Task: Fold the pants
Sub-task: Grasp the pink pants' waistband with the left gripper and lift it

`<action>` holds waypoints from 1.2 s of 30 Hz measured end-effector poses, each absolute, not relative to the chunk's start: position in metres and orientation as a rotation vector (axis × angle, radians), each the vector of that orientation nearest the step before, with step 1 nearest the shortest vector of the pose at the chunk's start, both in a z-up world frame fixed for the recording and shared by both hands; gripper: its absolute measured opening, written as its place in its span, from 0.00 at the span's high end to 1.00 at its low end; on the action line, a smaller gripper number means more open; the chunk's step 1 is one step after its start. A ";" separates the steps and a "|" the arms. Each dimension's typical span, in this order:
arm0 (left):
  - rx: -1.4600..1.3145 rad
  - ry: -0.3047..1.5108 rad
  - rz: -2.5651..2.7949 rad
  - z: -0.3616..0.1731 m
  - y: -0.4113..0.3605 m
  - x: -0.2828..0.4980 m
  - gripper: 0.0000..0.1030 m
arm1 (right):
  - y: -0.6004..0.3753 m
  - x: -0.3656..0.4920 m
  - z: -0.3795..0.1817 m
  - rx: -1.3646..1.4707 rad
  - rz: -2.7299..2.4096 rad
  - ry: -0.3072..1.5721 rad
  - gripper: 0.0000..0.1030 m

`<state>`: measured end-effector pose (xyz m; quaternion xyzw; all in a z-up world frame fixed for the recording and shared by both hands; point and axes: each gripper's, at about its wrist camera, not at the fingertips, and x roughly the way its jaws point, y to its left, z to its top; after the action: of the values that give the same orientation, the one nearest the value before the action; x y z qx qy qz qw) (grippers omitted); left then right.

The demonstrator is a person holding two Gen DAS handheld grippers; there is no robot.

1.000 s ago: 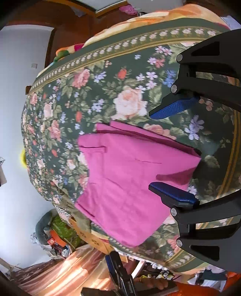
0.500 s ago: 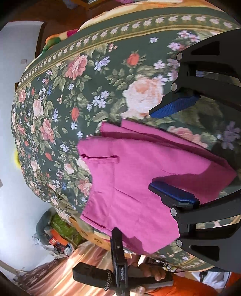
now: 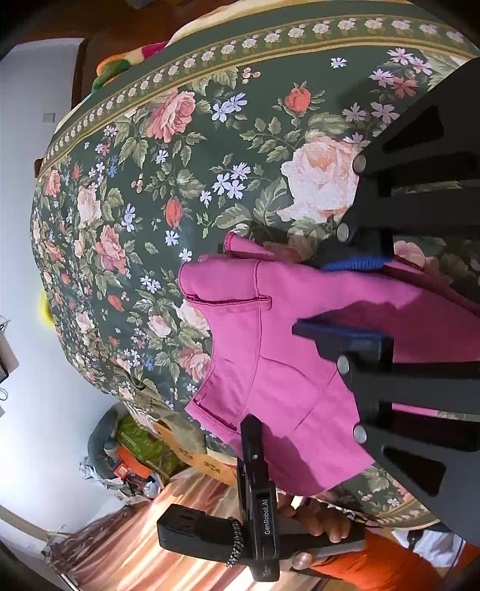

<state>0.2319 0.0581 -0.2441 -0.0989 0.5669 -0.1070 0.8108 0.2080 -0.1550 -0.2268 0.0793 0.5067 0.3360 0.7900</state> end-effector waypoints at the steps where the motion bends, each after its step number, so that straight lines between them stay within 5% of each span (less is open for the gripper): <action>1: -0.204 1.200 -0.223 -0.241 0.058 0.229 0.66 | -0.155 0.205 -0.223 0.171 0.723 1.078 0.84; 3: -0.176 1.171 -0.212 -0.232 0.055 0.224 0.74 | -0.152 0.202 -0.215 0.164 0.727 1.059 0.87; 9: -0.108 1.092 -0.193 -0.206 0.054 0.209 0.79 | -0.140 0.188 -0.177 0.088 0.762 0.962 0.87; 36: -0.140 0.701 0.108 -0.067 0.252 0.242 0.79 | 0.061 0.272 -0.052 -0.082 0.924 0.665 0.87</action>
<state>0.2419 0.2518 -0.0666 -0.0685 0.3431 0.0529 0.9353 0.2718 0.0608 -0.0518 -0.0389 0.3147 0.4373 0.8416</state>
